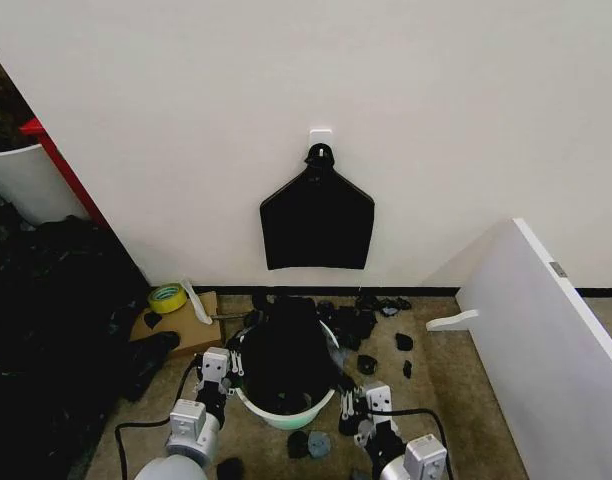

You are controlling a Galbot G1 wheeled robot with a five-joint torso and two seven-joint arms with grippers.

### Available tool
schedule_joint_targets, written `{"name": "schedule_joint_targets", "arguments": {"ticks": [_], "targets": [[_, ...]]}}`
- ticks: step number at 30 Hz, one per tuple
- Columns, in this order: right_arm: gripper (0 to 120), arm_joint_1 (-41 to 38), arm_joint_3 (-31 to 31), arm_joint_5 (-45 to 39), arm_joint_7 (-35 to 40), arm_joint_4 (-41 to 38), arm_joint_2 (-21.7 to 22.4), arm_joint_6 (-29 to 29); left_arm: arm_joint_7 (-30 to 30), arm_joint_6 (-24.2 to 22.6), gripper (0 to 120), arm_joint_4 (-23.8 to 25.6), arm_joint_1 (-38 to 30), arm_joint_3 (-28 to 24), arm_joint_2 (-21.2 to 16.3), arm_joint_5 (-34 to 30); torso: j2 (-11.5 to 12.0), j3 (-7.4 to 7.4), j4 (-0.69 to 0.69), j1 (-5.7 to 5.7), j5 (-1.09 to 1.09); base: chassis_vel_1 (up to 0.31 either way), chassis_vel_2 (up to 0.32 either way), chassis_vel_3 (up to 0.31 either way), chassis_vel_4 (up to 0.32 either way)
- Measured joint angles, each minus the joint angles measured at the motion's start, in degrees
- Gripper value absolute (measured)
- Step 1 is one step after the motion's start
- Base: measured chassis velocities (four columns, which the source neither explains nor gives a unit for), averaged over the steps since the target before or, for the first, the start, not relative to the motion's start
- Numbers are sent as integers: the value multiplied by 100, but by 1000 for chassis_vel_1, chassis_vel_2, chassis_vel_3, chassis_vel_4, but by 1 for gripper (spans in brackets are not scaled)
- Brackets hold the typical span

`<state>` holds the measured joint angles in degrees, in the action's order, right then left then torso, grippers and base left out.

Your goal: Place the garbage bag over the trash bin.

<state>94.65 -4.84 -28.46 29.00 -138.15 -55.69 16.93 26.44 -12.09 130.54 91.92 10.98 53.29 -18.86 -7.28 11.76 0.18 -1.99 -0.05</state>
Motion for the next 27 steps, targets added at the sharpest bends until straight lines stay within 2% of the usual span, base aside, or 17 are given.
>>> {"name": "schedule_joint_targets", "arguments": {"ticks": [1, 4, 8, 15, 20, 27], "targets": [[0, 0, 0, 0, 0, 0, 0, 0, 0, 0, 0, 0, 0, 0, 0, 0, 0, 0, 0, 0, 0, 0, 0, 0, 0], [0, 56, -14, -168, 61, -155, 155, 268, 460, -730, 0, 495, 59, 51, -343, -492, 0, 0, 1, 0, 0, 0, 0, 0, 0], [0, 62, -57, -165, 69, -189, 363, 634, 1033, -1634, 0, 868, 96, 137, -698, -1008, 0, 0, 0, 0, 1, 0, 0, 0, 0], [0, 19, -194, 86, 52, -35, 502, 1026, 1354, -1995, 0, 915, 209, 60, -955, -1149, 0, 0, 1, 0, 1, 0, 0, 0, 0], [0, -142, -208, 838, -217, 357, 487, 1133, 1648, -2167, 0, 681, 237, -410, -1003, -1219, 0, 0, 0, 0, 1, 0, 0, 0, 0], [0, -181, -210, 1341, -486, 671, 494, 1162, 1745, -2216, 0, 443, 145, -821, -998, -1224, 0, 0, 0, 0, 1, 0, 0, 0, 0]]}}
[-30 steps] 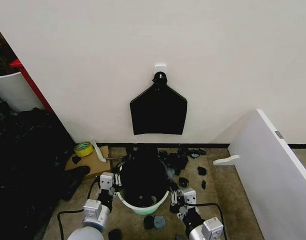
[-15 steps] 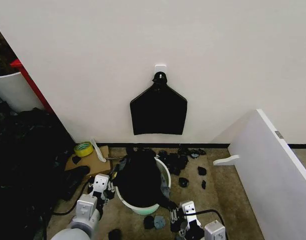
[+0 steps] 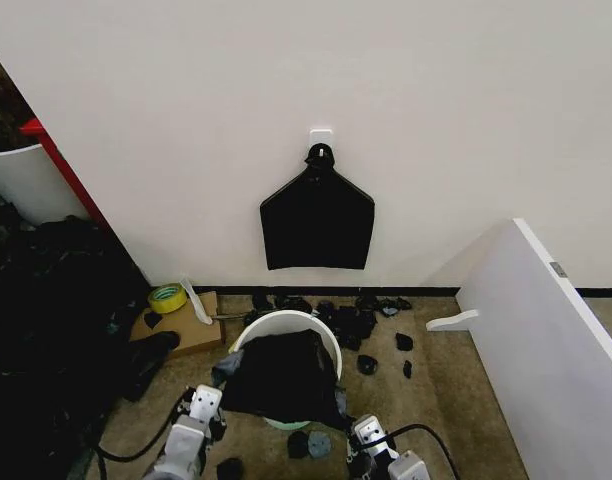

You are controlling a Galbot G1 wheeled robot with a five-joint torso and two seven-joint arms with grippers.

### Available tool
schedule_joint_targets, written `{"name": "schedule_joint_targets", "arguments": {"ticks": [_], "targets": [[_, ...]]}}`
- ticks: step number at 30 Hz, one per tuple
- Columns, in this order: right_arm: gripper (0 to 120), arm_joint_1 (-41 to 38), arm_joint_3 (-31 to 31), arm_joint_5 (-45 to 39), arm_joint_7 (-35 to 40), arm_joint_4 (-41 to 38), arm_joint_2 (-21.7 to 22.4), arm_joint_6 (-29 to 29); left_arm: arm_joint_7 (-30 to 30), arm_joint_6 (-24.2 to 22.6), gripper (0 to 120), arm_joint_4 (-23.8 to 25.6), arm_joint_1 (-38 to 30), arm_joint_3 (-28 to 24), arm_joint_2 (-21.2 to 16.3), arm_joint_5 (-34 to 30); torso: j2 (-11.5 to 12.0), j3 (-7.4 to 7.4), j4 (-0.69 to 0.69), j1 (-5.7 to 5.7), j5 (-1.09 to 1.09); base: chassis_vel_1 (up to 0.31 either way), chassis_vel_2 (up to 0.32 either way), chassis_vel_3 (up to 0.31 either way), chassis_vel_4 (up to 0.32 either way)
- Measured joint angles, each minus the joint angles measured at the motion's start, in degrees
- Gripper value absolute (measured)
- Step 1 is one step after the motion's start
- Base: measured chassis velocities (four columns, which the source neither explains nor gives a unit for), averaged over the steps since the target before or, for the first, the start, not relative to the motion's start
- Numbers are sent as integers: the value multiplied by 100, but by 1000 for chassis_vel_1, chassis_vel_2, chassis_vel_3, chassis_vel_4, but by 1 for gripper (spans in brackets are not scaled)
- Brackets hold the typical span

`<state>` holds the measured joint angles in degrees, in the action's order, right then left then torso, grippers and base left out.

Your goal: Place the garbage bag over the trash bin.

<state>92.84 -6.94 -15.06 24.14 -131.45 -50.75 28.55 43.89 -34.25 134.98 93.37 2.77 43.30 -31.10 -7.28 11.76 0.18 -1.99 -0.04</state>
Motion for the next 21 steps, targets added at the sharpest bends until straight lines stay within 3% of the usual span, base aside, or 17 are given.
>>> {"name": "schedule_joint_targets", "arguments": {"ticks": [7, 9, 21], "targets": [[0, -63, 18, 577, -284, 316, -2, -52, 32, 4, 0, -196, -176, -132, 31, -4, 0, 0, 1, 0, 0, 0, 0, 0, 0], [0, -86, 93, 1112, -626, 610, 44, -213, 53, -3, 0, -247, -198, -213, 26, -10, 0, 0, 0, 0, -1, 0, 0, 0, 0], [0, -167, 311, 2130, -1248, 1208, 84, -985, 140, -50, 0, -552, -118, -324, 7, 34, 0, 0, 0, 0, 0, 0, 0, 0, 0]]}}
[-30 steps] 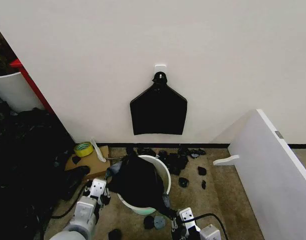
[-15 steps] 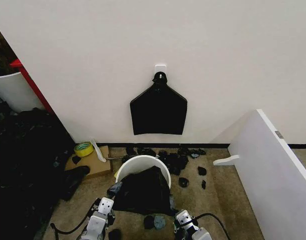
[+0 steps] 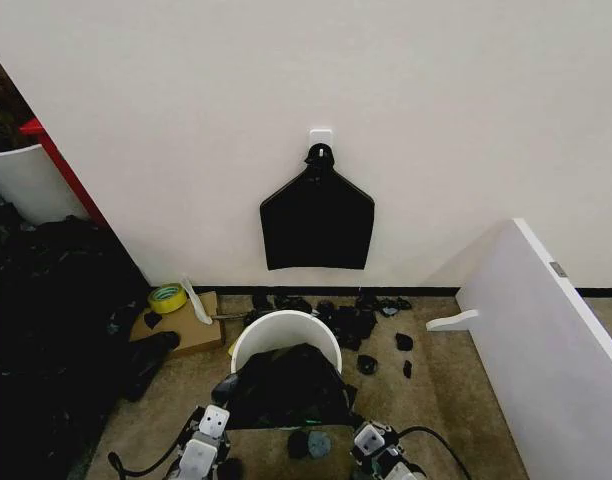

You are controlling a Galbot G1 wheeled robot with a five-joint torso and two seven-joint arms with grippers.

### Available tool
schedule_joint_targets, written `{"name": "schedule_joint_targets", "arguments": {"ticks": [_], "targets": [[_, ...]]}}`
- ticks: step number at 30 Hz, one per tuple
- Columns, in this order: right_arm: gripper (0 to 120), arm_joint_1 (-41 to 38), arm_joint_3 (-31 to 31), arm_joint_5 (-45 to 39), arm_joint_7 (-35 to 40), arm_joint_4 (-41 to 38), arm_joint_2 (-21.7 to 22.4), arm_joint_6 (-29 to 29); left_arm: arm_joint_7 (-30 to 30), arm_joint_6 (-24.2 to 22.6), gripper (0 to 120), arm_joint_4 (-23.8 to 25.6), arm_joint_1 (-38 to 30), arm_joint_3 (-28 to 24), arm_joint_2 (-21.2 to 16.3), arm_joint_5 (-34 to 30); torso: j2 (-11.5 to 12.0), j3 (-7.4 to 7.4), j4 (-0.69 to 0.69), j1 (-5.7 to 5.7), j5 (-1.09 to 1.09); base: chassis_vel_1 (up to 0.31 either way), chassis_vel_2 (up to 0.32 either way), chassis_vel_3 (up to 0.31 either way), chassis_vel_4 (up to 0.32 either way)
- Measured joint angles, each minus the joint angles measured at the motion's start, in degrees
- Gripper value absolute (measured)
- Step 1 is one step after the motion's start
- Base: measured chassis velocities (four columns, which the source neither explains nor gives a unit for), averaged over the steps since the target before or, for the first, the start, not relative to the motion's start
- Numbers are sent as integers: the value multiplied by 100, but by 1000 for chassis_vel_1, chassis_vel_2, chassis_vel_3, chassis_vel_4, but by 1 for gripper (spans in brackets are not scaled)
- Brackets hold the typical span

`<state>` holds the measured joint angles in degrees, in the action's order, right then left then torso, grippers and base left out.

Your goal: Place the garbage bag over the trash bin.

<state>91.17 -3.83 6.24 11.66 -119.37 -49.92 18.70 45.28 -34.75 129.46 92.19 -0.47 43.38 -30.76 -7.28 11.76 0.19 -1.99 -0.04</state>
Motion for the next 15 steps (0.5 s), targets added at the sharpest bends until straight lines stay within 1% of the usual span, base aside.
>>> {"name": "schedule_joint_targets", "arguments": {"ticks": [3, 5, 12, 13, 15], "targets": [[0, -56, 92, 372, -184, 256, -53, -381, 0, 29, 0, -137, -69, -8, 73, -1, 0, 0, 0, 0, 0, 0, 0, 0, 0], [0, -65, 116, 465, -230, 330, -63, -467, 0, 34, 0, -171, -89, -14, 95, -3, 0, 0, 0, 0, 0, 0, 0, 0, 0], [0, -154, 298, 1119, -445, 954, -224, -1173, -8, 63, 0, -453, -283, -103, 252, -5, 0, 0, 0, 0, 0, 0, 0, 0, 0], [0, -154, 298, 1119, -445, 954, -224, -1173, -8, 63, 0, -453, -283, -103, 252, -5, 0, 0, 0, 0, 0, 0, 0, 0, 0], [0, -193, 355, 1294, -489, 1139, -281, -1430, -12, 65, 0, -517, -303, -140, 282, 14, 0, 0, 0, 0, 1, 0, 0, 0, 0]]}}
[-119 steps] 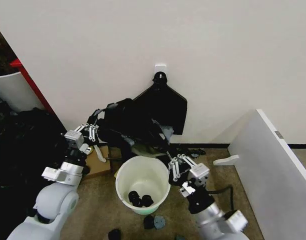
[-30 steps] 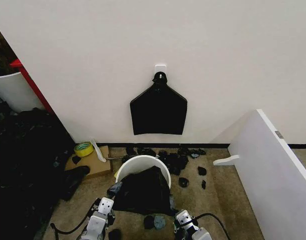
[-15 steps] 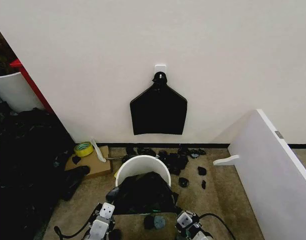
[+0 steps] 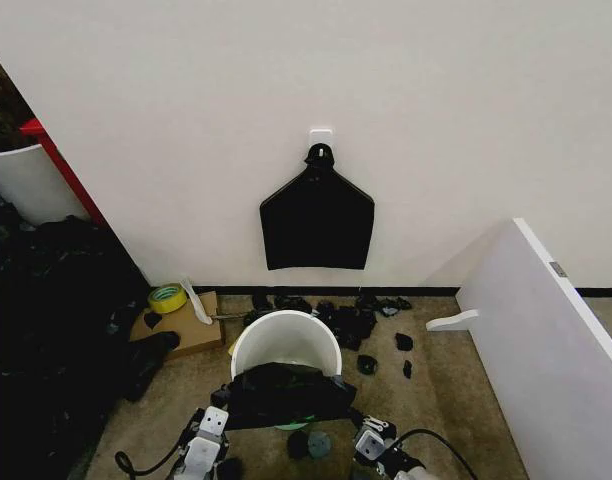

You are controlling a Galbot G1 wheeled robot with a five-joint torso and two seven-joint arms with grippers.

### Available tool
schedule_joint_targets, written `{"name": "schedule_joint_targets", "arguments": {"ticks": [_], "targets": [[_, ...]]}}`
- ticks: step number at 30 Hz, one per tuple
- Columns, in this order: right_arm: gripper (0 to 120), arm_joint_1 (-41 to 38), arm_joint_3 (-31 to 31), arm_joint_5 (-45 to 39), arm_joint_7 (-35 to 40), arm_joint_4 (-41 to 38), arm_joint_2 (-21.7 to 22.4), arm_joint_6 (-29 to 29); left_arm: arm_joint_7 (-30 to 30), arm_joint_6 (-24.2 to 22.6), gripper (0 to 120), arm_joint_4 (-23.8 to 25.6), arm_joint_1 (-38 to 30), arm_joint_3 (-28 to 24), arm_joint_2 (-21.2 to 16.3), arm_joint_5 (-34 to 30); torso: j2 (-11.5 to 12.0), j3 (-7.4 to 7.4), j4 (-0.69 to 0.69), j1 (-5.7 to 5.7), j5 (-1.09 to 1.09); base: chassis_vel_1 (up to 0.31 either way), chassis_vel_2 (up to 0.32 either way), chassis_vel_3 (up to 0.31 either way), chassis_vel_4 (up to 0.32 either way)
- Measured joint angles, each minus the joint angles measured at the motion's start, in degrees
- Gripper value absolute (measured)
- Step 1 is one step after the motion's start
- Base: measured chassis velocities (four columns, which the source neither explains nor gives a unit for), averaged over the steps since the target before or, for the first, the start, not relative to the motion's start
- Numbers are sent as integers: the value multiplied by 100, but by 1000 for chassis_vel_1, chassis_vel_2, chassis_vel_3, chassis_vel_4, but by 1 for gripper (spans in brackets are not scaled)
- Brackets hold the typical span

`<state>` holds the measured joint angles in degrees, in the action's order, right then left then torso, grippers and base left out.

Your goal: Place the garbage bag over the trash bin.

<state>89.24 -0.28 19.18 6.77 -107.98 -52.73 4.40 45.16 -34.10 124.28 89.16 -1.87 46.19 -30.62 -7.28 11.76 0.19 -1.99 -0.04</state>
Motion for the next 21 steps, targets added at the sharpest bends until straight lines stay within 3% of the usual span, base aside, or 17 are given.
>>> {"name": "schedule_joint_targets", "arguments": {"ticks": [14, 21], "targets": [[0, -184, 335, 1101, -151, 797, -377, -1282, -26, 139, 0, -394, -160, 11, 220, 44, 0, 0, 0, 0, 0, 0, 0, 0, 0], [0, -136, 477, 996, -372, 823, -389, -1736, -12, 304, 0, -297, -5, 53, 232, 39, 0, 0, 0, 0, 0, 0, 0, 0, 0]]}}
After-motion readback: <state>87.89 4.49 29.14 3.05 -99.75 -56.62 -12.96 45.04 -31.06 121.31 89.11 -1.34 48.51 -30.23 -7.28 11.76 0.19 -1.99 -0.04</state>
